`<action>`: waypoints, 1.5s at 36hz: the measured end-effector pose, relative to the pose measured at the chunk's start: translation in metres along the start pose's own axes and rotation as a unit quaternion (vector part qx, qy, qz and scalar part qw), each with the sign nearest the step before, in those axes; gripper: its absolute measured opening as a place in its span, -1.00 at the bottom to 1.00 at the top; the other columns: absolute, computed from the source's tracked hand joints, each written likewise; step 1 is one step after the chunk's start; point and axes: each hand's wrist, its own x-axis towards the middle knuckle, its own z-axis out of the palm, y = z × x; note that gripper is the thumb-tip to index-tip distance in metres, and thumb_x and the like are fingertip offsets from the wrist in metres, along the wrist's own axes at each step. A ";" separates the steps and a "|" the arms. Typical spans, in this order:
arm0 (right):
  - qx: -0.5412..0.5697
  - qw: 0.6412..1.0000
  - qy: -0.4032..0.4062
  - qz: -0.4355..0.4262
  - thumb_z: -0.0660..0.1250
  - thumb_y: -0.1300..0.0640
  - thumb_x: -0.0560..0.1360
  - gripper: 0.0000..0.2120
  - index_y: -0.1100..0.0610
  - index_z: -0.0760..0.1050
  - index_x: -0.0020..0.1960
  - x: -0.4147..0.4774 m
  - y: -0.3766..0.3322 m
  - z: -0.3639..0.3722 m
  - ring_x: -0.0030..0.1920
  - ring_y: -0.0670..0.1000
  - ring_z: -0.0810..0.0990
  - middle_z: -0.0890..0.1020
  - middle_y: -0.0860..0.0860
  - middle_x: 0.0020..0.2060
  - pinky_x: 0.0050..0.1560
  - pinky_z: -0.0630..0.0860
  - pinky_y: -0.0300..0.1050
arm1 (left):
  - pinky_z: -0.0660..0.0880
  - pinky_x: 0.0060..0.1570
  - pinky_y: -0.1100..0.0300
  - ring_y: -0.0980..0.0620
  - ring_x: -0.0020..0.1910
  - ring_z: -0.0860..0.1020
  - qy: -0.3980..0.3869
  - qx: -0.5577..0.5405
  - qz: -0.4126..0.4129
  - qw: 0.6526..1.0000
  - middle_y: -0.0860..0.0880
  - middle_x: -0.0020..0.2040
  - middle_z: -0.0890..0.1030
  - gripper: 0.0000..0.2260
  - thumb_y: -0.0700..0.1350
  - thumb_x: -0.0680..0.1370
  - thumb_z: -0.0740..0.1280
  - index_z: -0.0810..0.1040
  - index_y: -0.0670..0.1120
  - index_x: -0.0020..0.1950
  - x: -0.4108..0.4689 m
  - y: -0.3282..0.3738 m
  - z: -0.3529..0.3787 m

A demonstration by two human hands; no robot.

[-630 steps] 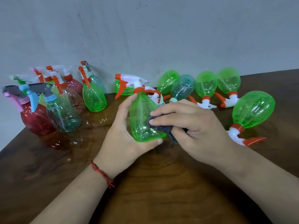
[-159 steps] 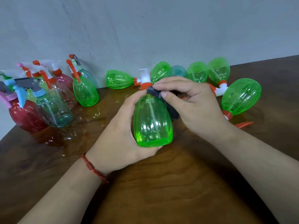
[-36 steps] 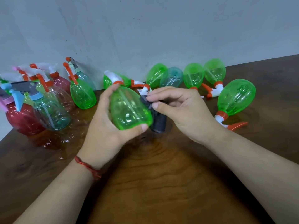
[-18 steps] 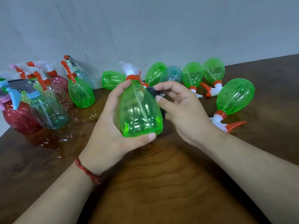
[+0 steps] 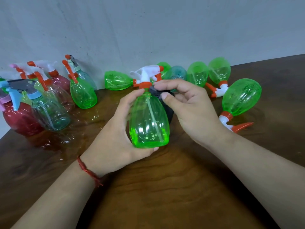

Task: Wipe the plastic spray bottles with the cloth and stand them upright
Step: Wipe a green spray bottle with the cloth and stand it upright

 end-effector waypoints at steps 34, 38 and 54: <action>0.034 0.999 0.021 0.023 0.27 0.51 0.63 -0.73 0.22 0.65 0.05 -0.006 -0.002 0.004 0.11 -0.17 0.71 0.76 -0.14 -0.03 0.14 0.58 -0.28 | 0.50 0.46 -0.12 -0.10 0.47 0.53 -0.025 -0.114 -0.047 0.992 0.02 0.51 0.49 0.07 -0.28 0.31 0.69 0.15 0.00 0.66 0.001 -0.007 0.005; 0.031 0.999 0.017 0.017 0.29 0.50 0.62 -0.71 0.18 0.66 0.02 -0.006 -0.002 0.005 0.14 -0.14 0.71 0.74 -0.12 0.01 0.20 0.57 -0.22 | 0.53 0.42 -0.10 -0.11 0.42 0.57 -0.028 -0.103 -0.042 0.993 0.00 0.49 0.48 0.07 -0.22 0.31 0.70 0.13 0.00 0.66 0.001 -0.007 0.004; -0.001 1.000 0.006 0.003 0.30 0.52 0.61 -0.73 0.22 0.67 0.02 -0.006 -0.005 0.004 0.23 -0.12 0.68 0.71 0.06 0.12 0.29 0.56 -0.20 | 0.51 0.41 0.12 -0.08 0.45 0.54 -0.026 -0.049 -0.009 0.998 0.08 0.46 0.49 0.07 -0.23 0.31 0.71 0.13 -0.09 0.65 0.001 -0.005 0.002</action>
